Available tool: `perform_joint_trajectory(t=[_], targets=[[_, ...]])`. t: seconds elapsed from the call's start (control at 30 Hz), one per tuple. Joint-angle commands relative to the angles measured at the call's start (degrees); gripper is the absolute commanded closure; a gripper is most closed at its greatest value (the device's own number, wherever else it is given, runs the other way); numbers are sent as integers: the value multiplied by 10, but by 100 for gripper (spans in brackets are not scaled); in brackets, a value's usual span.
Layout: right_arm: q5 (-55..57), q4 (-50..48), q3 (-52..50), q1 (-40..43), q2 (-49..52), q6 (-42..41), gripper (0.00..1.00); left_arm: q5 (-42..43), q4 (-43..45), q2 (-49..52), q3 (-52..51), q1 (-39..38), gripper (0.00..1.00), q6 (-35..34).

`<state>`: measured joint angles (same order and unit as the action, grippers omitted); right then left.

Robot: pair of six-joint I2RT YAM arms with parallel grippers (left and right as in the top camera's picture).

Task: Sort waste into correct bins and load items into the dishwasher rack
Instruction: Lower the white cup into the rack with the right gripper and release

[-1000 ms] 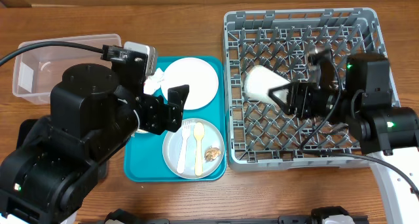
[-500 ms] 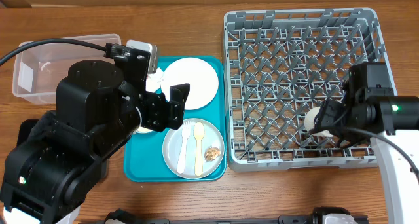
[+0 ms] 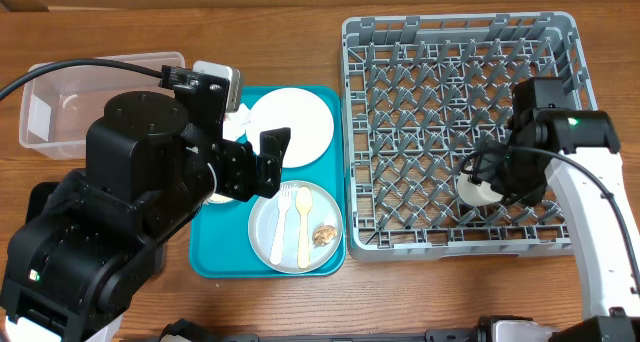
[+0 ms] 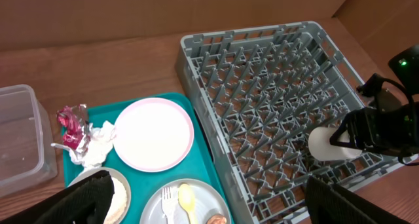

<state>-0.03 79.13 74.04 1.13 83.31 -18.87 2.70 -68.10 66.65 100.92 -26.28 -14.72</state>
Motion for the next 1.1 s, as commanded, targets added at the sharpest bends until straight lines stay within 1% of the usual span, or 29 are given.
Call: perform_joint_trajectory(t=[0.0, 0.03, 0.07, 0.13, 0.2, 0.3, 0.53, 0.67, 0.77, 0.97, 1.0, 1.03, 1.07], targets=[[-19, -8, 2, 1, 16, -3, 59, -8, 3, 3, 12, -6, 4, -7], [-25, -8, 2, 1, 17, 0, 58, -8, 3, 4, 12, -7, 4, -7], [-28, -9, 2, 1, 18, 5, 55, -8, 3, 4, 12, -6, 4, -7], [-28, -8, 2, 1, 18, 7, 39, -8, 3, 5, 12, -7, 4, -7], [-26, -9, 3, 1, 18, 6, 28, -8, 4, 5, 12, -6, 1, -7], [-26, -8, 17, 1, 10, 12, 20, -8, 5, 5, 12, -7, 0, -7], [-26, 2, 45, 1, -23, 12, 18, -7, 4, 5, 12, -7, 0, -7], [-45, 7, 44, 0, -23, 16, 22, -1, 4, 5, 12, -7, 0, -7], [-66, 7, 44, -9, -23, 26, 30, -2, 4, 5, 12, -7, 1, -7], [-81, -9, 56, -38, -44, 40, 26, -2, -7, 5, 12, -7, 2, -7], [-82, 3, 55, -49, -56, 34, 32, -2, -10, 5, 12, -7, 2, -7], [-82, 15, 55, -53, -56, 26, 46, -2, -12, 5, 12, -7, 2, -7], [-82, 30, 52, -57, -56, 17, 67, -2, -13, 5, 12, -7, 2, -7]])
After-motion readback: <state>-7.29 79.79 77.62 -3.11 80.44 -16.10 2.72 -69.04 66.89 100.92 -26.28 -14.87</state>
